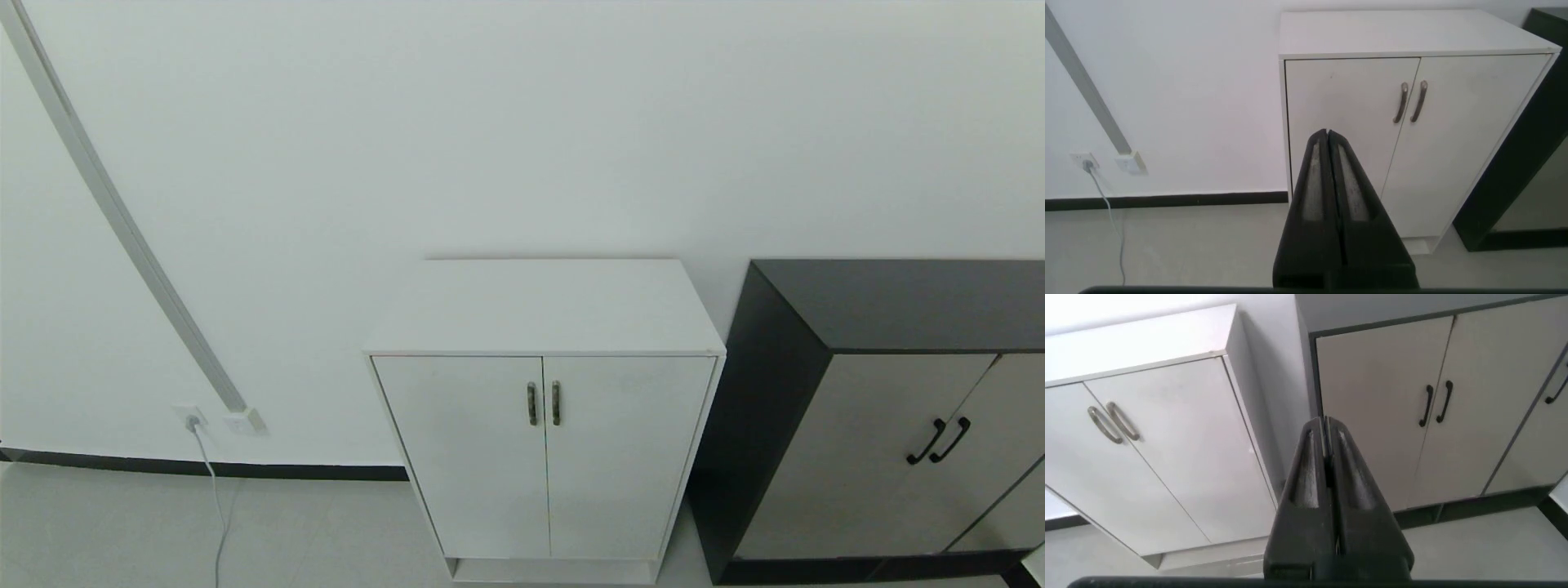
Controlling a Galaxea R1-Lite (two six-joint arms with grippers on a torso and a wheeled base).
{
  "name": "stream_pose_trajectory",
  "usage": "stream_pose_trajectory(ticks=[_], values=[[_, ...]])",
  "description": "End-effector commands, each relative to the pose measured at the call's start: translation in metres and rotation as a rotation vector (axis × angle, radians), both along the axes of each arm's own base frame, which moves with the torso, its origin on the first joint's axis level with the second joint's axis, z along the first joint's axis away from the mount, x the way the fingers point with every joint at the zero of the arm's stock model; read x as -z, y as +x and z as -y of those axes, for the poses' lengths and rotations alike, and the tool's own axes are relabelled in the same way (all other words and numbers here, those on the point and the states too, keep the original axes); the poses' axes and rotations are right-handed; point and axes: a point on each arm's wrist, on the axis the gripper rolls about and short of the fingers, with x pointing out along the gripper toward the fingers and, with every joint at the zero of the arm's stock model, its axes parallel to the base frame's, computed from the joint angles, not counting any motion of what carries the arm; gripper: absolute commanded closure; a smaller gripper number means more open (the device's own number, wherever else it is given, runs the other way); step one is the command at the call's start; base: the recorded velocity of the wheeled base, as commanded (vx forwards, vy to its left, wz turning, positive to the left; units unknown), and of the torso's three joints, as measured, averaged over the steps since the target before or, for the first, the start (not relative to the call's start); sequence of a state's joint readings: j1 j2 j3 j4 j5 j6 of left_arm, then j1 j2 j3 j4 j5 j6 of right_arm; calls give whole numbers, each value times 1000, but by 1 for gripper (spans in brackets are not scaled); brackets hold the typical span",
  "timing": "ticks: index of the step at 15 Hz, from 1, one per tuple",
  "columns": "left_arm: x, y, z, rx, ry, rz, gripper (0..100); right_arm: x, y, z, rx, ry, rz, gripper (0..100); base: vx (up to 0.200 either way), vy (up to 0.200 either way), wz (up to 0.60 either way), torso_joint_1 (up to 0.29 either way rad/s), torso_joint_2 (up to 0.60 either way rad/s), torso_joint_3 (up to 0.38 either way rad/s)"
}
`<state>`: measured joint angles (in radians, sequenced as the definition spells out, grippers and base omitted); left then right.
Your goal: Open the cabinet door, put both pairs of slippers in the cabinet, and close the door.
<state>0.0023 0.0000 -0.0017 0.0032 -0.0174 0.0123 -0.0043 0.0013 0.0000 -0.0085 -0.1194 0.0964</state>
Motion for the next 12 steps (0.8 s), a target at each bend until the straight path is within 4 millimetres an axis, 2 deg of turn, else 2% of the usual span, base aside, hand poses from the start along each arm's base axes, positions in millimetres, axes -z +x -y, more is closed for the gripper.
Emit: stream_pose_trajectory(ticks=[1,12], values=[[0,0,0,-1,0,0,100,0,0,0,-1,-3,-1,100,0,0,0,0,0,0],[0,0,0,-1,0,0,100,0,0,0,-2,-13,-4,100,0,0,0,0,0,0]])
